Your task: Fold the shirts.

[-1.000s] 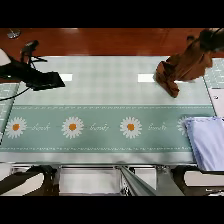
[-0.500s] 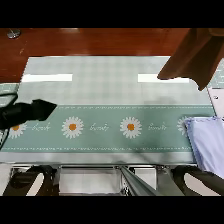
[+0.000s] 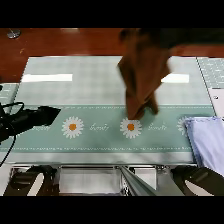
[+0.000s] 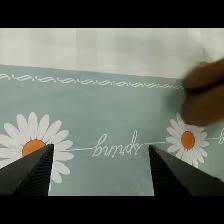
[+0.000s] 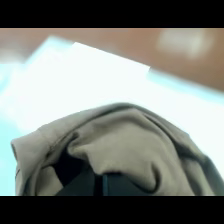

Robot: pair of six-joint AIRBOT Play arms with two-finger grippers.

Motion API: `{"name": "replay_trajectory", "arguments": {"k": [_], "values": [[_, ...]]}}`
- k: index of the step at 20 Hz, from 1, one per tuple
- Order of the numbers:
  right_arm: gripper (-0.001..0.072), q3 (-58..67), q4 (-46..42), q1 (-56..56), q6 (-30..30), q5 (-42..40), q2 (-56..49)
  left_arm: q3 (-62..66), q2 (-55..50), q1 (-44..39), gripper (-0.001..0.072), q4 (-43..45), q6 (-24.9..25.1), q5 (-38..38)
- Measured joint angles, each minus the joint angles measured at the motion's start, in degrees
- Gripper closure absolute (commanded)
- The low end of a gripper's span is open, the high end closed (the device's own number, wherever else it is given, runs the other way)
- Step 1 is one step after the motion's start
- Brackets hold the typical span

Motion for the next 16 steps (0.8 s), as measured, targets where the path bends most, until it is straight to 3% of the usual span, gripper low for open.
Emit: {"name": "replay_trajectory", "arguments": {"k": [4, 5, 7, 11, 16], "values": [[0.0687, -9.9, 1.8, 10.3, 5.0, -8.4, -11.2, -0.3, -3.0, 0.0, 0.0007, -0.5, 1.4, 1.4], [0.0646, -10.8, 4.0, 11.8, 5.7, -10.2, -14.5, -0.3, -3.8, 0.0, 0.0007, -0.5, 1.5, 1.8], [0.0078, -11.1, 9.8, 13.4, 6.2, -13.2, -20.7, -0.3, -5.9, 0.0, 0.0006, -0.5, 1.9, 2.9], [0.0085, -4.4, 16.1, 9.2, 3.7, -7.9, -26.8, -0.4, -10.6, 0.0, 0.0006, -0.5, 2.6, 2.8], [0.0085, 1.9, 8.3, -12.0, 1.8, 8.1, -18.8, -0.8, -16.1, 2.0, 0.0006, 3.0, 3.5, -3.5]]}}
